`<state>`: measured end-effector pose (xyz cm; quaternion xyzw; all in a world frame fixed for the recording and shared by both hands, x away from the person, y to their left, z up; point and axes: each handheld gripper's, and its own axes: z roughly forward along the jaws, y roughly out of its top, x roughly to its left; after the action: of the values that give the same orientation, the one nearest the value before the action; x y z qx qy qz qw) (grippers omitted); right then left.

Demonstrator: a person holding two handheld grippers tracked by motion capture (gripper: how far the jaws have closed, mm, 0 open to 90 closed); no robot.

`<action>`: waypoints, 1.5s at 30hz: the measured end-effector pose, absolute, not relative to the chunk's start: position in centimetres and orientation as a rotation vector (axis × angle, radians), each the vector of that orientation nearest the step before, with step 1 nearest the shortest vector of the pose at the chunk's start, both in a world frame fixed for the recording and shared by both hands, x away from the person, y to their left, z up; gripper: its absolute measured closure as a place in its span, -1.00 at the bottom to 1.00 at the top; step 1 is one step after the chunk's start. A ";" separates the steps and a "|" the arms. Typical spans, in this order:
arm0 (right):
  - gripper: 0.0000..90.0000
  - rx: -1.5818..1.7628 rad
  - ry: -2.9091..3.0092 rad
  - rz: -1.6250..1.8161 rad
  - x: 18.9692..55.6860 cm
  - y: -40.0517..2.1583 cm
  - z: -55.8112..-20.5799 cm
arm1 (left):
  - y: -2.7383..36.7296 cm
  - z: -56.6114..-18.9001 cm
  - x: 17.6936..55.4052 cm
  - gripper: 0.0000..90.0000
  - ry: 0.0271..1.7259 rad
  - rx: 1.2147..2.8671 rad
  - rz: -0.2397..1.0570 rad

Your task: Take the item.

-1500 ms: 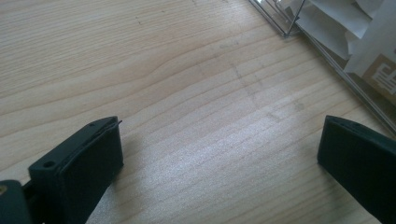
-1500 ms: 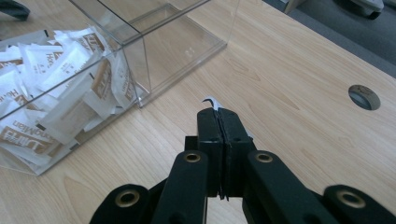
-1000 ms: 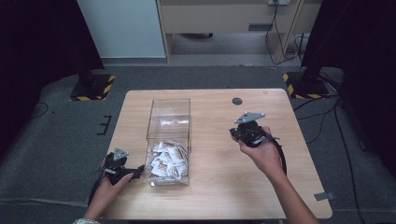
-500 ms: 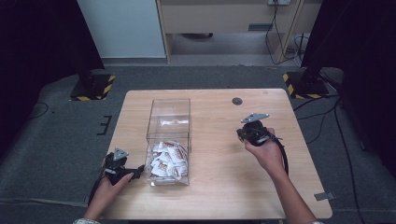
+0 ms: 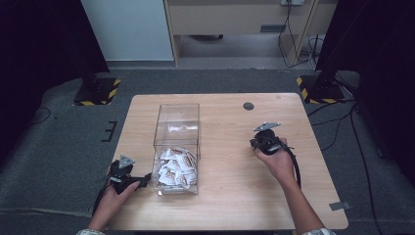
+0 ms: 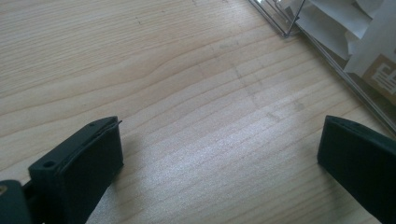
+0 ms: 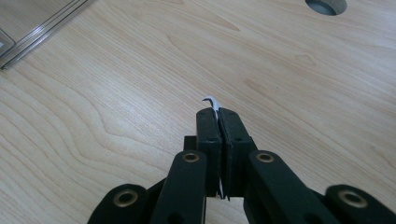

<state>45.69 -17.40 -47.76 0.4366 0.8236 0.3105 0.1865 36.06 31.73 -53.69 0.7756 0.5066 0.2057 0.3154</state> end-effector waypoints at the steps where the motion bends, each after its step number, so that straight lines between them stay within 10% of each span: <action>1: 0.96 1.236 2.319 0.873 45.7 -17.4 -47.9 | 31.7 -53.7 36.1 -1.00 1.334 2.043 0.542; 20: 0.78 1.249 2.331 0.870 45.9 -16.8 -48.8 | 31.7 -53.7 36.1 -1.00 1.334 2.043 0.542; 35: -0.03 1.278 2.268 0.945 45.3 -17.3 -47.5 | 31.7 -53.7 36.1 -1.00 1.334 2.043 0.542; 45: -0.21 1.278 2.242 0.977 45.2 -17.5 -46.7 | 31.7 -53.7 36.1 -1.00 1.334 2.043 0.542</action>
<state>45.21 -17.47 -46.70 0.4547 0.7977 0.3477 0.1898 36.06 31.73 -53.69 0.7756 0.5066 0.2058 0.3155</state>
